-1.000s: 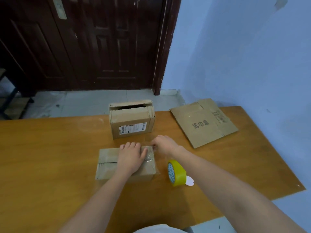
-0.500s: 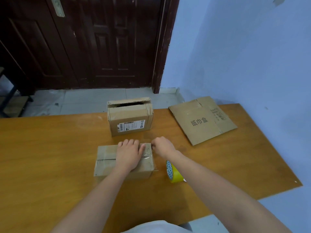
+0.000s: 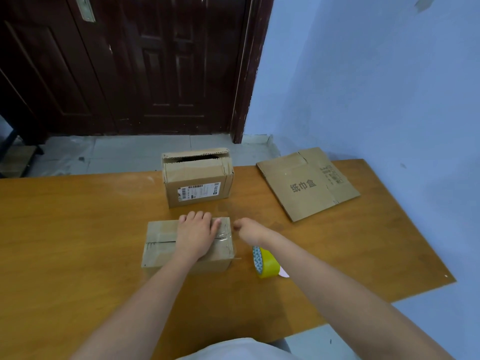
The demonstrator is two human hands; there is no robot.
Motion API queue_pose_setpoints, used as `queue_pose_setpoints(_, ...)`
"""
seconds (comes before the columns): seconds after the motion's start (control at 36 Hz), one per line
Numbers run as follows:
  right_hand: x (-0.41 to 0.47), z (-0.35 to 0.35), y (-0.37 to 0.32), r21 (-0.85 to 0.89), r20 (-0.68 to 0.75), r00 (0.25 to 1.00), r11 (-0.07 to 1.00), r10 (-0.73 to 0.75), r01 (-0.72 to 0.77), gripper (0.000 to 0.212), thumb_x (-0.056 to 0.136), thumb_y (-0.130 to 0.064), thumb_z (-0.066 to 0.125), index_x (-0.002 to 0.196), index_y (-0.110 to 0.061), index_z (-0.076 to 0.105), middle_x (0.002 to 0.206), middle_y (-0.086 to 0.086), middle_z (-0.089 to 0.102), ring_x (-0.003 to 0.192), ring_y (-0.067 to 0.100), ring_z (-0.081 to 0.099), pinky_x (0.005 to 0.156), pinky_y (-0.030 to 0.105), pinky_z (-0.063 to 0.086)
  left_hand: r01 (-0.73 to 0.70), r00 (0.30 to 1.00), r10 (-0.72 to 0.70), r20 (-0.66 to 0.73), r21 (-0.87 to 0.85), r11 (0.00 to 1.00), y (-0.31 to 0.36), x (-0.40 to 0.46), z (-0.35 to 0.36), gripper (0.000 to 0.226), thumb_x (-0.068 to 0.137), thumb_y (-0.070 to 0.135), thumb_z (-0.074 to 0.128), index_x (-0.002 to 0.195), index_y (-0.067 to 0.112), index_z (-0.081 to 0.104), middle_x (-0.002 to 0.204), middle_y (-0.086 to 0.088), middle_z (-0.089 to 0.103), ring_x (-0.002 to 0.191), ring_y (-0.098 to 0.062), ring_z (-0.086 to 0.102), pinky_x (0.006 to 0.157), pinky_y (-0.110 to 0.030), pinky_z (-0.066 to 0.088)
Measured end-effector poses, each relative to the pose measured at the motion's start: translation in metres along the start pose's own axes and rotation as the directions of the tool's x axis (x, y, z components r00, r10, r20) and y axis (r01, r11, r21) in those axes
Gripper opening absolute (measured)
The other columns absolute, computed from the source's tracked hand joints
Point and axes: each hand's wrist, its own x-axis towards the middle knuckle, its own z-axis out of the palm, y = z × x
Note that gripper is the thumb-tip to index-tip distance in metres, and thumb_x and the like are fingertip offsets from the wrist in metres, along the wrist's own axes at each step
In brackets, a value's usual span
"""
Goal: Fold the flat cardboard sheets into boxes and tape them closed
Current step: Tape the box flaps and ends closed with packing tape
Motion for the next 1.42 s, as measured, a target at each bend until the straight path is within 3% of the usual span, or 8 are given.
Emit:
queue_pose_setpoints(0.06,-0.002,0.003,-0.005,0.088,-0.018,1.0,0.996,0.013,-0.011,0.046,0.095,-0.003,0.033,0.141,-0.007,0.04,0.143,0.011,0.044,0.131,0.028,0.041,0.108,0.035,0.035,-0.001,1.0,0.001,0.0,-0.014,1.0,0.0,0.0,0.0,0.047,0.099,0.049,0.018,0.107,0.023,0.057,0.106,0.005,0.061,0.101,-0.016,0.052,0.088,-0.033,0.034)
queue_pose_setpoints(0.19,-0.008,0.011,-0.01,0.195,0.014,0.999,0.98,-0.039,0.036,0.034,0.097,-0.015,0.042,0.126,-0.007,0.056,0.124,0.011,0.06,0.115,0.027,0.054,0.1,0.038,0.044,0.004,1.0,-0.004,0.001,-0.007,1.0,-0.001,-0.001,0.001,0.047,0.099,0.049,0.018,0.107,0.023,0.057,0.108,0.005,0.061,0.102,-0.016,0.052,0.088,-0.033,0.034)
queue_pose_setpoints(0.5,-0.032,0.013,0.02,-0.053,-0.058,0.991,0.992,-0.117,0.114,0.065,0.089,0.005,0.034,0.149,-0.018,0.024,0.154,0.003,0.028,0.142,0.024,0.024,0.117,0.042,0.018,-0.002,1.0,0.002,0.015,-0.014,1.0,0.0,0.0,-0.001,0.048,0.099,0.049,0.017,0.11,0.024,0.056,0.109,0.005,0.06,0.103,-0.016,0.051,0.091,-0.032,0.035)
queue_pose_setpoints(0.61,-0.038,0.033,0.018,0.004,-0.03,0.985,0.985,-0.17,0.17,0.059,0.088,-0.001,0.035,0.143,-0.023,0.035,0.142,0.008,0.046,0.128,0.032,0.042,0.107,0.044,0.034,-0.002,1.0,0.002,0.011,-0.004,1.0,0.001,-0.001,-0.002,0.047,0.099,0.049,0.017,0.109,0.023,0.056,0.107,0.005,0.06,0.102,-0.016,0.052,0.089,-0.032,0.035)
queue_pose_setpoints(0.83,-0.056,0.04,0.02,-0.352,0.001,0.99,0.927,-0.139,0.13,0.051,0.087,0.002,0.037,0.135,-0.013,0.045,0.138,0.015,0.047,0.136,0.028,0.029,0.114,0.055,0.008,0.005,1.0,-0.004,0.013,-0.01,1.0,-0.001,0.0,0.0,0.048,0.098,0.049,0.018,0.109,0.022,0.057,0.107,0.003,0.061,0.102,-0.017,0.052,0.089,-0.033,0.035)
queue_pose_setpoints(0.94,-0.056,0.038,0.025,-0.374,-0.072,0.987,0.922,-0.141,0.104,0.028,0.09,-0.012,0.043,0.115,-0.008,0.054,0.123,0.016,0.056,0.124,0.031,0.043,0.112,0.051,0.019,0.001,1.0,-0.001,0.018,-0.006,1.0,0.0,0.0,0.0,0.048,0.098,0.05,0.019,0.109,0.022,0.057,0.107,0.003,0.061,0.103,-0.018,0.052,0.09,-0.034,0.036)
queue_pose_setpoints(1.08,-0.05,0.045,0.034,-0.394,-0.171,0.953,0.904,-0.251,0.168,0.038,0.091,-0.032,0.049,0.125,-0.015,0.051,0.131,0.006,0.053,0.126,0.028,0.043,0.11,0.049,0.022,0.001,1.0,-0.001,0.012,0.004,1.0,0.0,0.001,0.001,0.047,0.098,0.049,0.02,0.109,0.022,0.057,0.108,0.002,0.062,0.102,-0.019,0.052,0.088,-0.034,0.036)
queue_pose_setpoints(1.42,-0.039,0.056,0.027,-0.595,-0.247,0.924,0.798,-0.292,0.094,0.022,0.094,-0.025,0.049,0.106,-0.011,0.062,0.109,0.012,0.066,0.108,0.03,0.056,0.097,0.039,0.031,0.006,1.0,-0.005,0.014,-0.01,1.0,0.0,0.001,0.002,0.047,0.098,0.049,0.021,0.107,0.021,0.057,0.108,0.001,0.062,0.102,-0.021,0.052,0.088,-0.035,0.034)
